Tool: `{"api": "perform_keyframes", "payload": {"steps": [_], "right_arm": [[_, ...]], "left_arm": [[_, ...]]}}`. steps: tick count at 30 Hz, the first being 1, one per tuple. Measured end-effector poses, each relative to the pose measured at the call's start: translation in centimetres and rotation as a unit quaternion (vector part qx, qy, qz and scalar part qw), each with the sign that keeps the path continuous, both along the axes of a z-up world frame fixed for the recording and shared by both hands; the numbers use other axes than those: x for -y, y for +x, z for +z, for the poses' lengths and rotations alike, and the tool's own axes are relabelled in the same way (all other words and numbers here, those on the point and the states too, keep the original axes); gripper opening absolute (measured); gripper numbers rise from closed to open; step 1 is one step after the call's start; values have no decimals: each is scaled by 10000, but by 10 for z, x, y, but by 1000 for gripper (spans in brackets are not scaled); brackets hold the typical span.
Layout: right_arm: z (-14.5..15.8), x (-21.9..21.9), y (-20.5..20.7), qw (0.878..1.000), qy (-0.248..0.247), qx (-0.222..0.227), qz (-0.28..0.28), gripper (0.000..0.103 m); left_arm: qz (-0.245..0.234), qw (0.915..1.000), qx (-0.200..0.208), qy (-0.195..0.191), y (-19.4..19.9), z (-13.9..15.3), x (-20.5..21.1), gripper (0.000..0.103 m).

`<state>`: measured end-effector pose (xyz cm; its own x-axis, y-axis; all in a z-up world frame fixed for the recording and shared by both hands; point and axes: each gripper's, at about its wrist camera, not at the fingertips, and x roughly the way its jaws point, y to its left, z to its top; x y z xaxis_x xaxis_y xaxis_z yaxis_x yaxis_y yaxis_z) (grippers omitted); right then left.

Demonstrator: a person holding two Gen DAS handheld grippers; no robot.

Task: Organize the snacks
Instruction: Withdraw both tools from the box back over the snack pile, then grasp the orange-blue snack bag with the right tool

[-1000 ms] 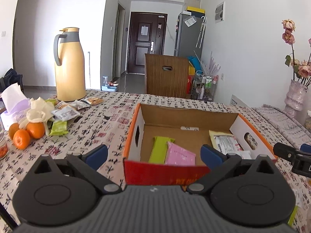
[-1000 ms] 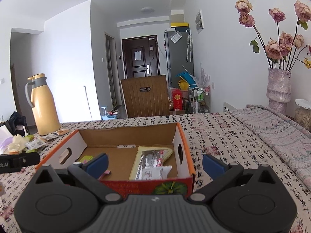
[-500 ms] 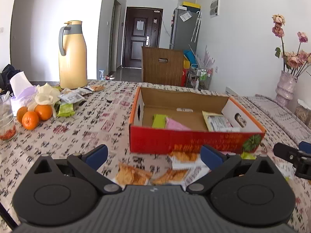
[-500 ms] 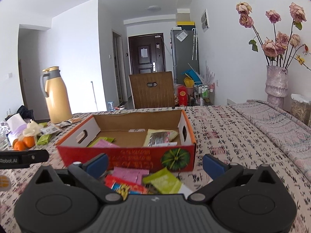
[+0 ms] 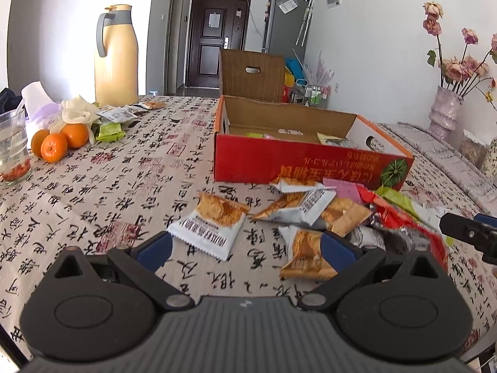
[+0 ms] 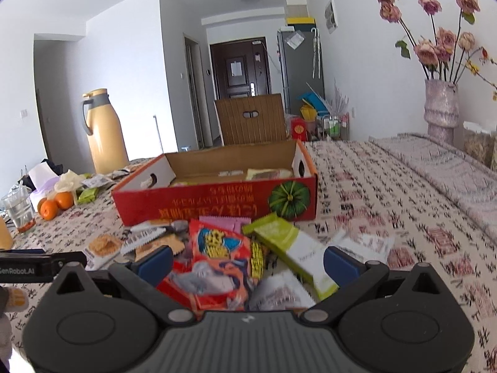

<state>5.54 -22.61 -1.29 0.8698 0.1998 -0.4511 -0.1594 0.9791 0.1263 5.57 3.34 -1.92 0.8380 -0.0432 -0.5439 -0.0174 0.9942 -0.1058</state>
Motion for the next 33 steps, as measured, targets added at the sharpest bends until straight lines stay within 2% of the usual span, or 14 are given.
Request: {"api": "perform_keyframes", "payload": {"steps": [7, 14, 21, 23, 25, 27, 30, 33], "right_arm": [[4, -2, 7, 9999, 88, -83, 24, 103], [1, -9, 39, 9968, 327, -698, 209, 98], [-17, -27, 70, 9911, 16, -1295, 295, 91], [-23, -29, 72, 9899, -21, -1376, 326, 89], [-27, -31, 73, 9890, -25, -1435, 372, 77], [-29, -32, 73, 9889, -24, -1435, 382, 75], [-30, -33, 71, 9895, -28, -1406, 341, 63], [-27, -34, 68, 9905, -29, -1332, 349, 59]], "left_arm": [[11, 10000, 6, -37, -1, 0, -4, 103], [44, 9999, 15, -94, 0, 1, -7, 103], [76, 9999, -1, -147, 0, -1, -13, 103], [88, 9998, -21, -176, 1, -3, -15, 103], [91, 9998, -47, -195, 3, -4, -17, 103], [72, 9997, -68, -215, 5, -5, -17, 103], [58, 9997, -101, -229, 6, -8, -18, 103], [74, 9996, -130, -235, 8, -10, -19, 103]]}}
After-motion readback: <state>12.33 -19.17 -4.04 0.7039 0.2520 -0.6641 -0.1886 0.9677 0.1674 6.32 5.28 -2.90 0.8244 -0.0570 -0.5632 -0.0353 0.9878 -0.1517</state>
